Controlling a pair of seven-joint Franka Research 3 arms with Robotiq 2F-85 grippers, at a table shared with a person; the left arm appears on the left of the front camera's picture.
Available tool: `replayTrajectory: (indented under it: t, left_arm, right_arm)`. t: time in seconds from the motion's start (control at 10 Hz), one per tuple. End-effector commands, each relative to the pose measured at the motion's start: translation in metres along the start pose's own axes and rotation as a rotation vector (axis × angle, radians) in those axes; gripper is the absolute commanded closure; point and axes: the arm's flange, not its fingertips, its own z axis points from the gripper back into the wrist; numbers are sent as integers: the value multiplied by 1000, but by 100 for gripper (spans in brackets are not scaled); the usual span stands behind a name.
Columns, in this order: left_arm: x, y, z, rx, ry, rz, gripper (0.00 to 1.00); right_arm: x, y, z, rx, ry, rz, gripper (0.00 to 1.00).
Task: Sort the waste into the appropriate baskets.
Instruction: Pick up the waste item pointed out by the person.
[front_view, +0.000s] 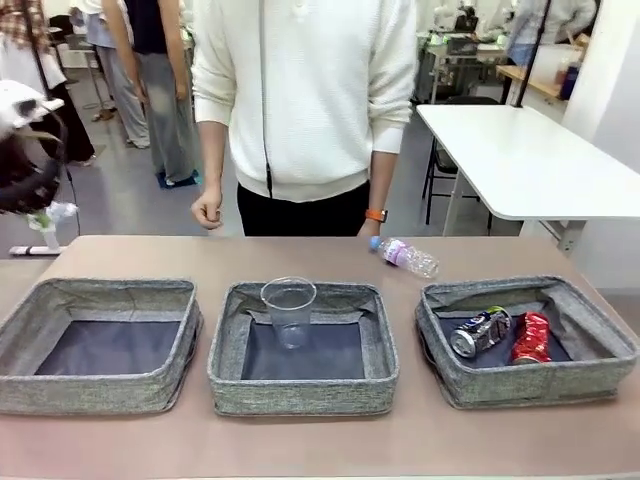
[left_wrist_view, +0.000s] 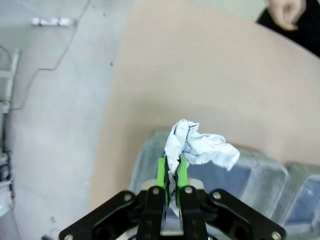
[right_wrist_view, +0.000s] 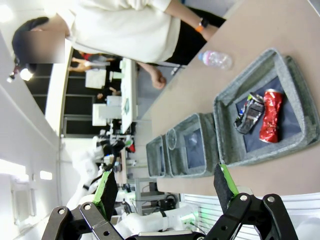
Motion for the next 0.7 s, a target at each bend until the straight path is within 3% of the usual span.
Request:
replayTrajectory:
  t: [0.0,0.1,0.2,0.3,0.5,0.6]
  left_arm:
    - [-75,3,53,-164,37,24,100]
    - [-98,7,61,-214,11,20,100]
    - [-107,13,55,-267,-78,-23,100]
    - [-74,-3,60,-139,14,24,100]
    - [-74,-3,60,-139,14,24,100]
    - [-100,1,67,-182,-11,22,92]
  right_arm:
    - [2,0,1,11,-4,20,0]
    - [2,0,1,11,-4,20,0]
    - [2,0,1,11,-4,20,0]
    - [2,0,1,11,-4,20,0]
    - [2,0,1,11,-4,20,0]
    - [2,0,1,11,-4,20,0]
